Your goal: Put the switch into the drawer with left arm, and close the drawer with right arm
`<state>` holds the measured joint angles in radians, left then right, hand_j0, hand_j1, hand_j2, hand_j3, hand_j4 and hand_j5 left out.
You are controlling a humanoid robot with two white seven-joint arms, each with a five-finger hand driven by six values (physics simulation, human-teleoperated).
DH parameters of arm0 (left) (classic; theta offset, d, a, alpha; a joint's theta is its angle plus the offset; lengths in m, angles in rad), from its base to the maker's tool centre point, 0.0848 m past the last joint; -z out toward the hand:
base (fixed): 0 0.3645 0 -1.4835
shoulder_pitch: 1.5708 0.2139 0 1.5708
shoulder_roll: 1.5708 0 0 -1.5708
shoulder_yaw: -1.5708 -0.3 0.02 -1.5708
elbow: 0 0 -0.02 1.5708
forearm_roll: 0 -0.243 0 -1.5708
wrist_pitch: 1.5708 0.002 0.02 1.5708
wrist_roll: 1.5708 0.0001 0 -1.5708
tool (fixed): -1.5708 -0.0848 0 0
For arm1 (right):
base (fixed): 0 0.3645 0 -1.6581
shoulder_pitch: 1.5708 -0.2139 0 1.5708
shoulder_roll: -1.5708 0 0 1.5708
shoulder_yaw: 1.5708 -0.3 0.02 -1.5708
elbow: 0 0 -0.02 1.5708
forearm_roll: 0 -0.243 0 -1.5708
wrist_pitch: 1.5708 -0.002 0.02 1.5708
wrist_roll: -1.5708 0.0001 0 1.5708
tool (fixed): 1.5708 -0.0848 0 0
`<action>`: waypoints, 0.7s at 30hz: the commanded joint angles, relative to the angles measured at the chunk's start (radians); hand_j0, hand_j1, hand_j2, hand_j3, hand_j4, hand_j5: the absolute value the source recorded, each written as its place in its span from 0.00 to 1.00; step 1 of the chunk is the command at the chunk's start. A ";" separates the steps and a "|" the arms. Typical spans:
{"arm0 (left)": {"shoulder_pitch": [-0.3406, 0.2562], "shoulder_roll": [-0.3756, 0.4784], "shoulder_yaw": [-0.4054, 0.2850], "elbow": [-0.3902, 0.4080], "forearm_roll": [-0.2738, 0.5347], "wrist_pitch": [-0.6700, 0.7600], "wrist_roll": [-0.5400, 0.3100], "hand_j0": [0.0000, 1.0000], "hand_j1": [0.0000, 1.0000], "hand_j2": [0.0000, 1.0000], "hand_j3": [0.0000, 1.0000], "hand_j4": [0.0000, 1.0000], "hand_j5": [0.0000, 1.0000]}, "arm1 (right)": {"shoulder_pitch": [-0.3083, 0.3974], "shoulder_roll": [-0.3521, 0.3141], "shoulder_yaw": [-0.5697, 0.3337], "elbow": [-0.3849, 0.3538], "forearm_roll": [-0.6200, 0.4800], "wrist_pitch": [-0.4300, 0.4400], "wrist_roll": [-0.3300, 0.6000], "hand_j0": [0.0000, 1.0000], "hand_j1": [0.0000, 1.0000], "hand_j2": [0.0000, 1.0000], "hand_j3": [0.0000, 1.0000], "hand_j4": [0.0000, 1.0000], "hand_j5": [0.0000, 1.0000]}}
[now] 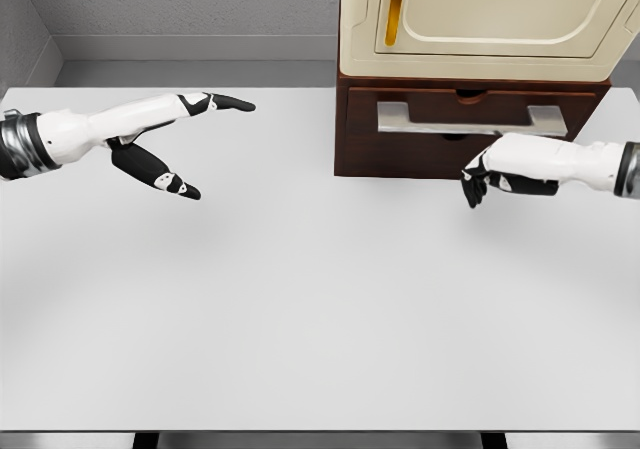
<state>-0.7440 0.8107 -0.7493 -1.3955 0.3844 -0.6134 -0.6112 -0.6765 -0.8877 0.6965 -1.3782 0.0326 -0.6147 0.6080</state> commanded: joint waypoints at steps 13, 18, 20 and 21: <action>-0.003 0.001 0.002 0.000 0.010 0.003 0.000 1.00 1.00 1.00 1.00 1.00 1.00 | -0.006 -0.003 0.047 -0.025 0.001 0.004 0.003 0.27 0.27 0.27 0.27 0.27 0.27; -0.005 0.018 0.004 0.000 0.011 0.003 0.000 1.00 1.00 1.00 1.00 1.00 1.00 | 0.002 -0.053 0.071 -0.085 0.001 0.004 0.003 0.29 0.29 0.29 0.29 0.29 0.29; -0.003 0.018 0.004 0.000 0.011 0.003 0.000 1.00 1.00 1.00 1.00 1.00 1.00 | 0.020 -0.103 0.069 -0.101 0.001 0.004 0.003 0.45 0.45 0.45 0.45 0.45 0.45; -0.003 0.024 0.004 0.000 0.011 0.003 0.000 1.00 1.00 1.00 1.00 1.00 1.00 | 0.025 -0.125 0.070 -0.120 0.001 0.004 0.003 0.72 0.72 0.72 0.72 0.72 0.72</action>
<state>-0.7470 0.8286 -0.7462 -1.3957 0.3871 -0.6135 -0.6112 -0.6397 -0.9708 0.7647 -1.4746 0.0401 -0.6139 0.6110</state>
